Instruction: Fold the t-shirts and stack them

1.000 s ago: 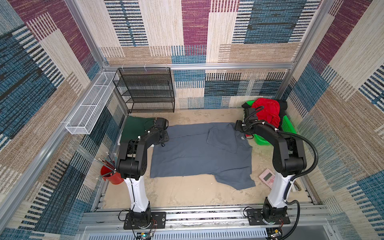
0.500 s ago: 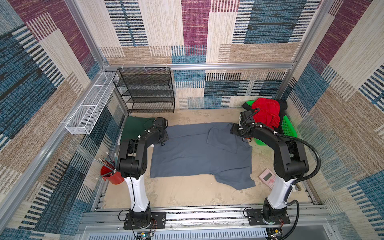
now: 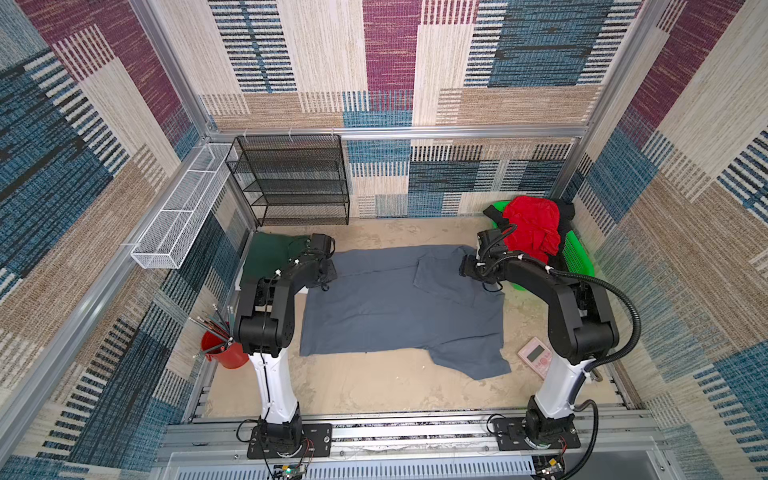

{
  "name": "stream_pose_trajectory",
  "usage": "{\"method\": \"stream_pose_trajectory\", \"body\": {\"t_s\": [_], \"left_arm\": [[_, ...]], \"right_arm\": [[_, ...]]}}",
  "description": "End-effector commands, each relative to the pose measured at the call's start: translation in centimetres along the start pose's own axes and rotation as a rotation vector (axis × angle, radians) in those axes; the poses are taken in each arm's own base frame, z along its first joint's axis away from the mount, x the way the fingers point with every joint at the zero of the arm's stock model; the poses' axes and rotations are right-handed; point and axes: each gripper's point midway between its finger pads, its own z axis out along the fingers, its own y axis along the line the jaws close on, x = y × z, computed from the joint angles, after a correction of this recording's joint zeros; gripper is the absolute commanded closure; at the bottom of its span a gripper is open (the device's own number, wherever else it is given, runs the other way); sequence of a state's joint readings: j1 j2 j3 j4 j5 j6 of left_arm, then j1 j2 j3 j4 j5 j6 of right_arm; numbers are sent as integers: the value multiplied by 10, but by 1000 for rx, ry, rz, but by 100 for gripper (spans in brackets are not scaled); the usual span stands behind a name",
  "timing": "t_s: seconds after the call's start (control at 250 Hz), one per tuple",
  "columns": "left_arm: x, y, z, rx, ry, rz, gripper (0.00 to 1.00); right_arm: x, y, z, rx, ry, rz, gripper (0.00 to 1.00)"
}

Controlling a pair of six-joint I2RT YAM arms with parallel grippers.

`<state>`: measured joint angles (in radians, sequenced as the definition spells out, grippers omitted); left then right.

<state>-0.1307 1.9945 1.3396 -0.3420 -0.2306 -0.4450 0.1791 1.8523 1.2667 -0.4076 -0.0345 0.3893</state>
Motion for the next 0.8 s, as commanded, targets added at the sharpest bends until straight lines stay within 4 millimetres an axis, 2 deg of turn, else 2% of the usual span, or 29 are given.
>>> {"method": "stream_pose_trajectory", "body": {"t_s": [0.0, 0.148, 0.316, 0.424, 0.512, 0.584, 0.796], "left_arm": [[-1, 4, -1, -10, -18, -7, 74], [0, 3, 10, -23, 16, -11, 72], [-9, 2, 10, -24, -6, -17, 75], [-14, 0, 8, -22, -15, -14, 85], [-16, -1, 9, -19, -15, -13, 88], [-17, -2, 10, -17, -14, -10, 98], [-21, -4, 11, -13, -7, -5, 100]], "right_arm": [[-6, 5, -1, -20, -22, 6, 30], [-6, 5, -1, -19, -23, 2, 30], [-6, 3, -2, -12, -26, -3, 30], [-5, 3, 1, -12, -18, -5, 30], [-6, 4, 2, -13, -18, -5, 30], [-6, 4, 3, -12, -17, -5, 30], [-8, 2, 3, 3, -18, -12, 30]]}}
